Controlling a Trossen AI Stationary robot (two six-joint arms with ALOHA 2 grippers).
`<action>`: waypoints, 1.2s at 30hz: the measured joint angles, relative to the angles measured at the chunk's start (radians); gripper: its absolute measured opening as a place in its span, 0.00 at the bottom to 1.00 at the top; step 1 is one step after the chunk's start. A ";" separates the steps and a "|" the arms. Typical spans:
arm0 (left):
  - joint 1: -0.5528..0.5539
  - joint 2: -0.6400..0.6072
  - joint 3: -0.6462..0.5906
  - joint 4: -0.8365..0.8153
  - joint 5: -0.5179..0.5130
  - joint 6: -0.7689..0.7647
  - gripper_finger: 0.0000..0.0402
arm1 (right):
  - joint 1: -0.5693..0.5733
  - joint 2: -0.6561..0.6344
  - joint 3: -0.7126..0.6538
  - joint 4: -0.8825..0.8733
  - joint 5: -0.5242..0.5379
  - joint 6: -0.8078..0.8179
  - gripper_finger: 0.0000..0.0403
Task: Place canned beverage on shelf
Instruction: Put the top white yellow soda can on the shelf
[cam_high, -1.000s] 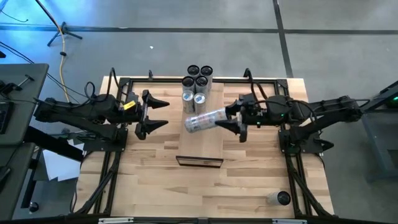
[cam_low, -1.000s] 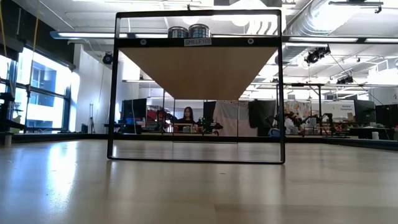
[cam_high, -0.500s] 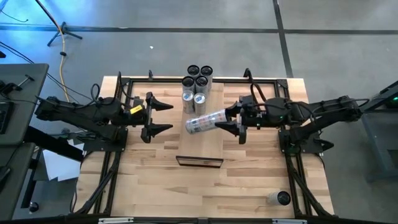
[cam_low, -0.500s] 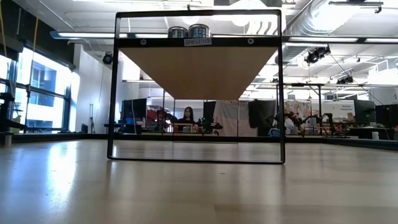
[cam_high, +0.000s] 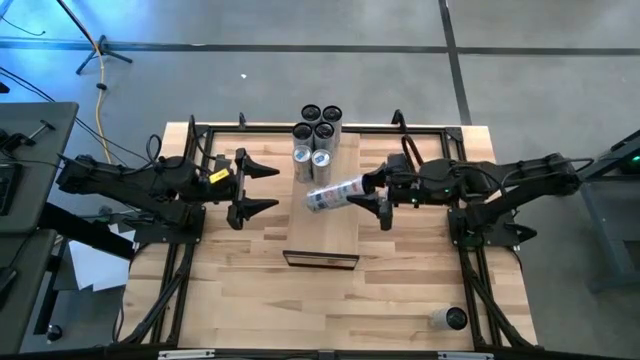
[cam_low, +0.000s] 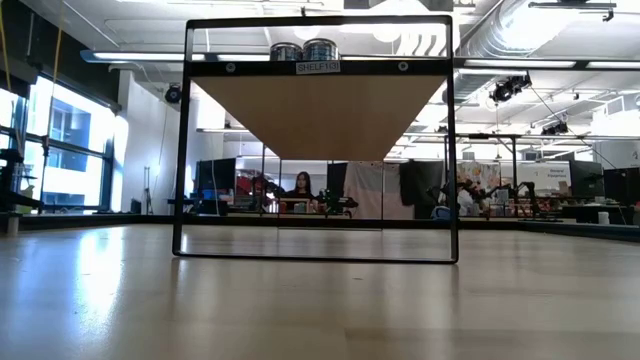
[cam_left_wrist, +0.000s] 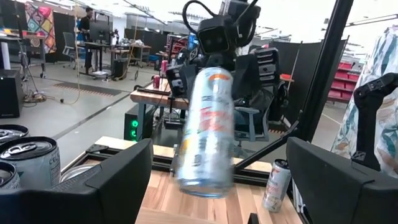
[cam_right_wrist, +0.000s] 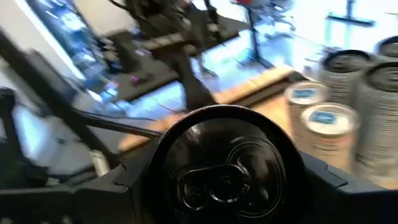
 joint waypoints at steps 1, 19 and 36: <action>0.000 0.000 0.000 0.000 0.000 0.000 0.84 | 0.000 0.015 0.037 -0.056 0.018 0.000 0.60; 0.010 0.000 0.000 0.000 0.000 0.002 0.84 | -0.063 0.562 0.857 -0.983 -0.075 -0.079 0.62; 0.010 0.000 0.000 -0.001 0.000 0.000 0.84 | -0.103 0.671 0.898 -1.085 -0.187 -0.078 0.64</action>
